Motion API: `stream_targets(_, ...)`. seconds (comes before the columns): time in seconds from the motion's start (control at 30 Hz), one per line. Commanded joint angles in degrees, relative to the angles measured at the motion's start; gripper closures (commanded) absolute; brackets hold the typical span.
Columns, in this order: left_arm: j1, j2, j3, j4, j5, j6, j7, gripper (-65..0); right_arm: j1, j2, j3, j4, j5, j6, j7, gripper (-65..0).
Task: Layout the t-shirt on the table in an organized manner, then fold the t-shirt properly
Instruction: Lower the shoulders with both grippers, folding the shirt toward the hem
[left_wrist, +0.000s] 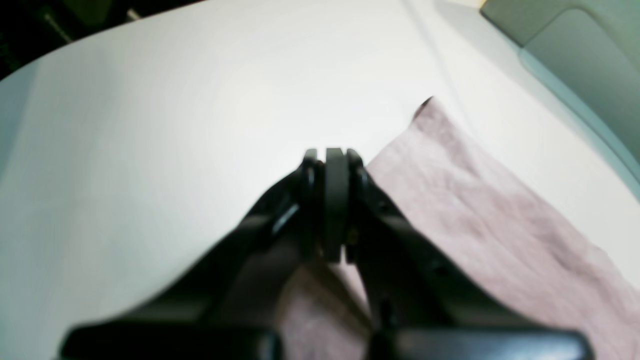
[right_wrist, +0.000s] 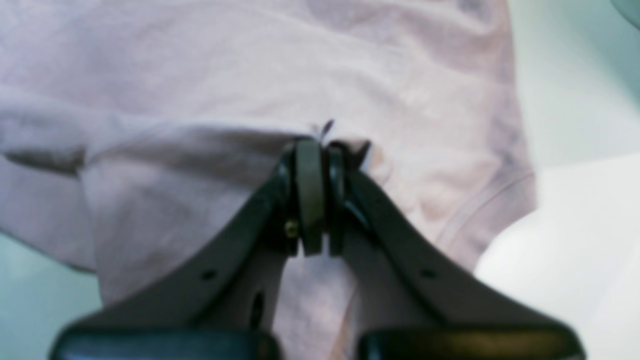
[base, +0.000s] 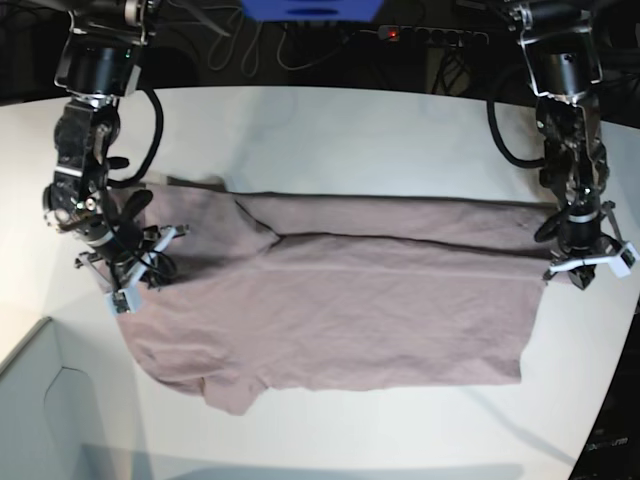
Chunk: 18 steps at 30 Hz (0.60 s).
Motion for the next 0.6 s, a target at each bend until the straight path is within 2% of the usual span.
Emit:
stream_targets(0.0,-1.36,-0.85,-0.10,0.49,0.07,-0.27,-1.65,-0.4,1.65,0.57,0.32,0.35,0.80,-0.13,1.43,0.0)
stream_targets(0.3,-3.12,-0.76,0.08,-0.21,0.07,-0.27,-1.65,-0.5,2.79,3.38,-0.03,-4.84,0.80,-0.13,1.52,0.0)
stream_targets(0.4,-3.47,-0.85,2.36,-1.88,0.07,-0.27,-1.65,-0.7,2.71,3.47,-0.03,-5.10,0.80,-0.13,1.43,0.0)
stream_targets(0.5,-3.21,-0.85,2.89,-1.97,0.07,-0.10,-1.65,-6.8,2.53,4.26,-0.03,-5.10,0.80,-0.13,1.17,-1.0)
stream_targets(0.57,-3.03,-0.67,2.89,-1.97,0.07,-0.01,-1.65,-14.1,2.53,4.44,-0.03,-5.10,0.80,-0.13,1.08,-5.8)
